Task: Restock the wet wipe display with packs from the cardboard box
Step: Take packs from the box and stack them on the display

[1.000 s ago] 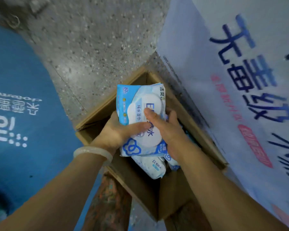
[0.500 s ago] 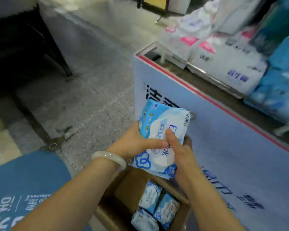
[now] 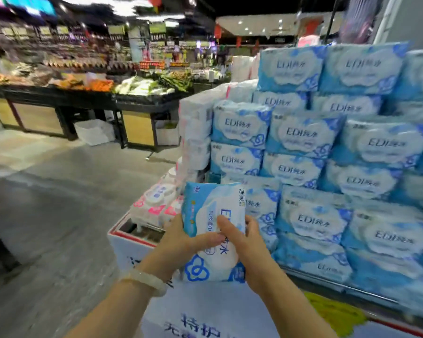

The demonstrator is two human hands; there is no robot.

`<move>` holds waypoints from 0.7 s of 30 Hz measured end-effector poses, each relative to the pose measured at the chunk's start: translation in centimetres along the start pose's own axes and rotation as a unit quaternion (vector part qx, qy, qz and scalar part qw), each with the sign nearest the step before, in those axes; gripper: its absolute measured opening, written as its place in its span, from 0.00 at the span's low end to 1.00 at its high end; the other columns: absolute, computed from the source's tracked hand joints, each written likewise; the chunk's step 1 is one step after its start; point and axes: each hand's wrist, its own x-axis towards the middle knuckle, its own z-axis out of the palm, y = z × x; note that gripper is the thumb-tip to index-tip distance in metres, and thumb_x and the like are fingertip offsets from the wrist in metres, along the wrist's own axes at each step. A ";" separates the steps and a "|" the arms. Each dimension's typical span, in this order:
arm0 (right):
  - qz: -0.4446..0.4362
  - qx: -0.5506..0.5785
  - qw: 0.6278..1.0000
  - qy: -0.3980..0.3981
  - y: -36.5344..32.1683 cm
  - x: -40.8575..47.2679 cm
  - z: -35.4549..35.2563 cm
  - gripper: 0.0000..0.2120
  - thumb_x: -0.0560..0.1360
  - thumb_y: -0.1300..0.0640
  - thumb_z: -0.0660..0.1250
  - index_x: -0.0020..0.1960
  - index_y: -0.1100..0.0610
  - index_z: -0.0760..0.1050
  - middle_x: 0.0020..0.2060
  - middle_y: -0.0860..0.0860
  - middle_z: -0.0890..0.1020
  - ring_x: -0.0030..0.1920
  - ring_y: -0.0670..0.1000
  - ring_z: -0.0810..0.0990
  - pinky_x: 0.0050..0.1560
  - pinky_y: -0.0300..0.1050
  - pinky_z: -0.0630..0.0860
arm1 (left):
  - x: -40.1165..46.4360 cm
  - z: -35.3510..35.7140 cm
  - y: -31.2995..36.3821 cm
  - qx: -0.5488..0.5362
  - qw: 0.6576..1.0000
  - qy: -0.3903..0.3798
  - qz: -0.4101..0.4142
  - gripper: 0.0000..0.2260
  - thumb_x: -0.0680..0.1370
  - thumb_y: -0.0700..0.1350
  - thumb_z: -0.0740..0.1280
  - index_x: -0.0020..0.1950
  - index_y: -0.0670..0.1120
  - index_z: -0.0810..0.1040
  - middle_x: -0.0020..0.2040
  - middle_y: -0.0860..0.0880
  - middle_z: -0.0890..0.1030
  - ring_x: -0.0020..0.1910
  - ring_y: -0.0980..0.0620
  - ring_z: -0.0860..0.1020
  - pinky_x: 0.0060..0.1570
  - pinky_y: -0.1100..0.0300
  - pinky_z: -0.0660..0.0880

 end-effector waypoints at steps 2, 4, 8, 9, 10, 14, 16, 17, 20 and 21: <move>-0.020 0.000 1.000 -0.002 -2.0 0.2 -2.0 0.32 0.62 0.51 0.75 0.62 0.52 0.64 0.54 0.55 0.81 0.47 0.54 0.85 0.43 0.52 0.82 | 1.4 1.9 0.8 0.005 1.000 -0.006 0.015 0.19 0.69 0.29 0.72 0.57 0.44 0.79 0.50 0.42 0.85 0.47 0.45 0.85 0.41 0.55 0.82; -0.042 -0.004 0.999 -0.008 -3.8 0.5 -4.0 0.32 0.63 0.55 0.76 0.62 0.52 0.65 0.56 0.56 0.81 0.46 0.53 0.86 0.41 0.50 0.83 | 3.0 3.5 1.6 0.010 1.000 -0.016 0.024 0.21 0.67 0.30 0.74 0.57 0.46 0.78 0.48 0.45 0.86 0.45 0.47 0.85 0.38 0.58 0.81; -0.104 -0.012 0.994 -0.015 -7.2 2.1 -7.8 0.39 0.59 0.56 0.80 0.65 0.54 0.65 0.56 0.56 0.82 0.46 0.50 0.86 0.39 0.45 0.82 | 6.7 6.6 3.0 0.051 0.996 -0.029 0.071 0.32 0.61 0.35 0.79 0.62 0.46 0.73 0.54 0.45 0.84 0.52 0.45 0.83 0.45 0.53 0.81; -0.121 -0.017 0.992 -0.015 -8.2 2.6 -8.7 0.42 0.57 0.54 0.80 0.66 0.54 0.64 0.56 0.55 0.82 0.48 0.51 0.85 0.40 0.45 0.82 | 7.9 7.4 3.6 0.066 0.994 -0.031 0.083 0.34 0.60 0.38 0.80 0.64 0.47 0.72 0.55 0.45 0.83 0.54 0.45 0.83 0.49 0.50 0.81; -0.137 -0.020 0.990 -0.014 -9.1 3.2 -9.6 0.45 0.54 0.50 0.81 0.66 0.54 0.64 0.56 0.55 0.82 0.50 0.52 0.85 0.41 0.45 0.82 | 9.0 8.3 4.2 0.078 0.992 -0.035 0.092 0.36 0.60 0.41 0.81 0.65 0.48 0.71 0.57 0.46 0.83 0.56 0.46 0.82 0.51 0.48 0.80; -0.201 -0.034 0.979 -0.013 -12.6 5.8 -13.0 0.49 0.52 0.46 0.83 0.66 0.53 0.62 0.53 0.50 0.84 0.53 0.49 0.84 0.45 0.42 0.81 | 13.7 11.1 6.6 0.102 0.985 -0.057 0.128 0.35 0.64 0.34 0.78 0.67 0.47 0.68 0.59 0.47 0.81 0.57 0.49 0.81 0.52 0.53 0.80; -0.209 -0.063 0.976 -0.005 -13.4 7.1 -14.6 0.45 0.60 0.53 0.80 0.70 0.52 0.58 0.56 0.51 0.82 0.55 0.50 0.83 0.48 0.43 0.82 | 15.4 12.1 6.8 0.113 0.984 -0.064 0.124 0.35 0.65 0.33 0.78 0.67 0.47 0.66 0.60 0.46 0.80 0.57 0.49 0.81 0.49 0.56 0.81; -0.205 -0.083 0.975 0.001 -13.5 7.8 -15.4 0.43 0.63 0.55 0.79 0.70 0.51 0.58 0.59 0.53 0.80 0.56 0.52 0.82 0.49 0.44 0.82 | 16.1 12.6 6.7 0.124 0.983 -0.063 0.119 0.37 0.64 0.34 0.78 0.68 0.49 0.65 0.61 0.47 0.79 0.58 0.49 0.80 0.49 0.56 0.81; -0.177 -0.124 0.976 0.031 -12.5 9.5 -17.6 0.38 0.65 0.59 0.78 0.67 0.50 0.60 0.63 0.53 0.76 0.60 0.53 0.79 0.49 0.43 0.82 | 17.4 13.2 6.6 0.211 0.972 -0.031 0.096 0.51 0.65 0.39 0.78 0.75 0.56 0.47 0.68 0.54 0.69 0.68 0.52 0.70 0.62 0.51 0.75; -0.165 -0.144 0.975 0.039 -12.0 9.8 -18.2 0.39 0.63 0.59 0.79 0.67 0.50 0.61 0.63 0.54 0.76 0.60 0.53 0.78 0.51 0.45 0.82 | 17.7 13.1 7.1 0.260 0.959 -0.027 0.107 0.54 0.65 0.41 0.78 0.76 0.57 0.41 0.72 0.54 0.64 0.71 0.53 0.65 0.68 0.49 0.70</move>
